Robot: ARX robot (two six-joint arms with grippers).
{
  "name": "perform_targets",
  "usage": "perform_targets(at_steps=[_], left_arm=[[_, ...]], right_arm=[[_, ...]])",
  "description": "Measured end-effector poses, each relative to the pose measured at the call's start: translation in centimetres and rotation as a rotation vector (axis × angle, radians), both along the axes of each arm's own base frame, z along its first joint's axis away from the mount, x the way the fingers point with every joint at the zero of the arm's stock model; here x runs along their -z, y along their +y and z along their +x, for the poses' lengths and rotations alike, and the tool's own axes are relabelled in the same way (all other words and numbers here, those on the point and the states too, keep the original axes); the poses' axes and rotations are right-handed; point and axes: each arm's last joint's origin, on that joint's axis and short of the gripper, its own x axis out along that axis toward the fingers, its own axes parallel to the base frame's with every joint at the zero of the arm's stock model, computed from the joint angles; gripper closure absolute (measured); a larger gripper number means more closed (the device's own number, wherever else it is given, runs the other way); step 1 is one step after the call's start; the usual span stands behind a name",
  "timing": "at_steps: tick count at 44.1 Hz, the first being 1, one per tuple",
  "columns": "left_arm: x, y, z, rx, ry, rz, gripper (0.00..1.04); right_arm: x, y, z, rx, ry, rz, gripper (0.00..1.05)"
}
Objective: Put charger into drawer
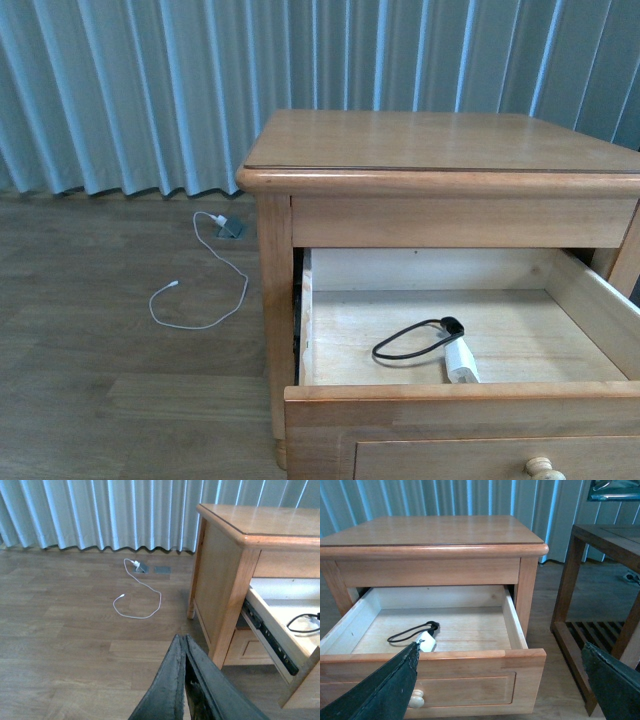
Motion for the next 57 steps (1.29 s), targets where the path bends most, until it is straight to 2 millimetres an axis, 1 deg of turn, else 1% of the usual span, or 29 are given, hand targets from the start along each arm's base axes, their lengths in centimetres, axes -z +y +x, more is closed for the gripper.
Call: perform_targets(at_steps=[17, 20, 23, 25, 26, 29, 30, 37, 41, 43, 48, 51, 57], left_arm=[[0.0, 0.0, 0.0, 0.001, -0.003, -0.001, 1.0], [0.0, 0.0, 0.0, 0.001, -0.003, 0.0, 0.84], [0.0, 0.0, 0.0, 0.001, -0.004, 0.0, 0.68], [0.0, 0.0, 0.0, 0.001, -0.004, 0.0, 0.57], [0.0, 0.0, 0.0, 0.001, -0.003, 0.0, 0.54], [0.0, 0.0, 0.0, 0.001, -0.004, 0.0, 0.38], [0.0, 0.0, 0.0, 0.001, -0.004, 0.0, 0.29], [0.0, 0.0, 0.0, 0.001, -0.003, 0.0, 0.05], [0.0, 0.0, 0.0, 0.001, -0.004, 0.002, 0.07], [0.0, 0.0, 0.0, 0.001, -0.004, 0.002, 0.06], [0.0, 0.0, 0.0, 0.001, -0.004, 0.002, 0.06], [0.0, 0.0, 0.0, 0.001, -0.003, 0.002, 0.06], [0.0, 0.0, 0.0, 0.001, -0.004, 0.002, 0.06]], right_arm=[[0.0, 0.0, 0.0, -0.001, 0.0, 0.0, 0.08], [0.0, 0.0, 0.0, 0.0, 0.0, 0.0, 0.08], [0.0, 0.1, 0.1, -0.001, -0.073, -0.086, 0.08], [-0.1, 0.3, 0.2, -0.023, -0.06, -0.118, 0.08], [0.0, 0.3, 0.4, -0.034, -0.047, -0.131, 0.08], [0.2, 0.7, 1.2, -0.09, 0.047, -0.153, 0.08], [0.3, 0.8, 1.9, -0.103, 0.109, -0.146, 0.08], [0.6, 0.9, 4.6, -0.12, 0.308, -0.129, 0.08], [1.6, 1.1, 6.2, -0.149, 0.431, -0.114, 0.08], [2.1, 1.2, 6.9, -0.163, 0.484, -0.108, 0.08], [3.1, 1.5, 8.0, -0.186, 0.578, -0.087, 0.08], [3.5, 1.7, 8.6, -0.196, 0.612, -0.076, 0.08], [3.8, 2.2, 10.0, -0.21, 0.624, -0.061, 0.08]])
